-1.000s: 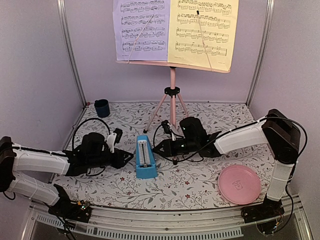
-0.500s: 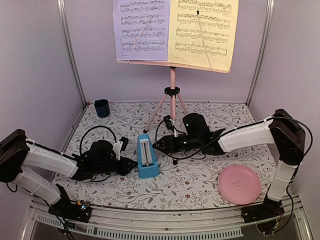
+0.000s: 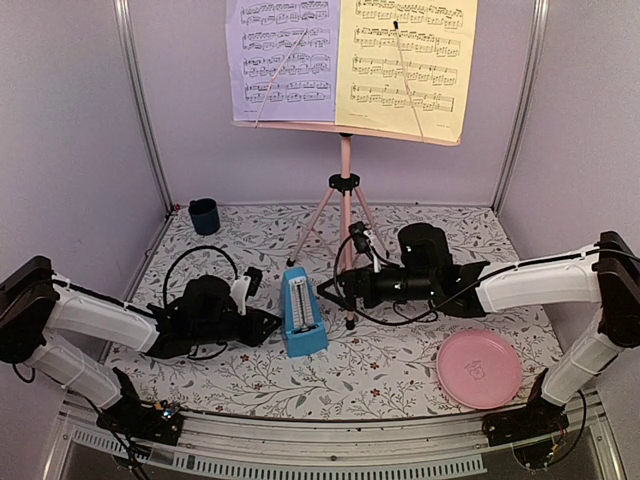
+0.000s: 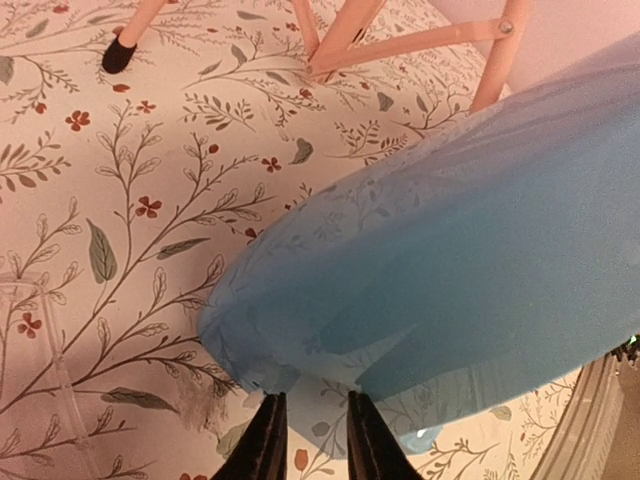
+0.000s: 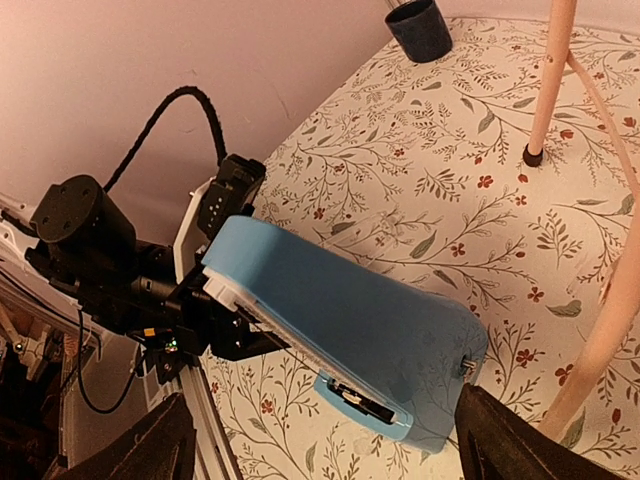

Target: Set up the instrument practice props

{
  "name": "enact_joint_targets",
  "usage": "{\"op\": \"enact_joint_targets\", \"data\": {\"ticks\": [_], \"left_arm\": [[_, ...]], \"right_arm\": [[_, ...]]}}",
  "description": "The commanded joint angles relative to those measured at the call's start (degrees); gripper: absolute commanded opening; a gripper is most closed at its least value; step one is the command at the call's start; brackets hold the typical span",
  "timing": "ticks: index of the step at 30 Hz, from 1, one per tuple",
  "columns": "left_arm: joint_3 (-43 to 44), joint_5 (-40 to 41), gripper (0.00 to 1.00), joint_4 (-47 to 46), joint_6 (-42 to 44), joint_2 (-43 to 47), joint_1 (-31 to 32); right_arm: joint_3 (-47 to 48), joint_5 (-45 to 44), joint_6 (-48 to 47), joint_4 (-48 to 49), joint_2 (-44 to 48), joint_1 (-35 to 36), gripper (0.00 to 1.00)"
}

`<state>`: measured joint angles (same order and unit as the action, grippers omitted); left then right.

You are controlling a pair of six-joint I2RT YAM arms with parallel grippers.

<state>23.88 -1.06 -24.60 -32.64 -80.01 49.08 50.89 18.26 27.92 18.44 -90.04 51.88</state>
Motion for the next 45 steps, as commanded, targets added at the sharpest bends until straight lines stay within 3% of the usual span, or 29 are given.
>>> {"op": "enact_joint_targets", "data": {"ticks": [1,21,28,45], "left_arm": [[1.01,1.73,0.23,0.06,1.15,1.62,0.78],[2.23,1.19,0.23,-0.45,1.55,0.34,0.79],[2.24,1.21,0.23,-0.45,1.65,0.33,0.78],[2.75,1.27,0.23,0.0,2.11,0.5,0.76]], "right_arm": [[0.26,-1.1,-1.83,1.45,-0.13,2.8,0.91],[10.98,-7.27,-0.47,-3.18,-10.35,5.74,0.75],[10.81,-9.97,-0.47,-5.17,-9.77,5.86,0.62],[8.54,-12.47,-0.93,-5.65,-7.06,5.84,0.4]]}}
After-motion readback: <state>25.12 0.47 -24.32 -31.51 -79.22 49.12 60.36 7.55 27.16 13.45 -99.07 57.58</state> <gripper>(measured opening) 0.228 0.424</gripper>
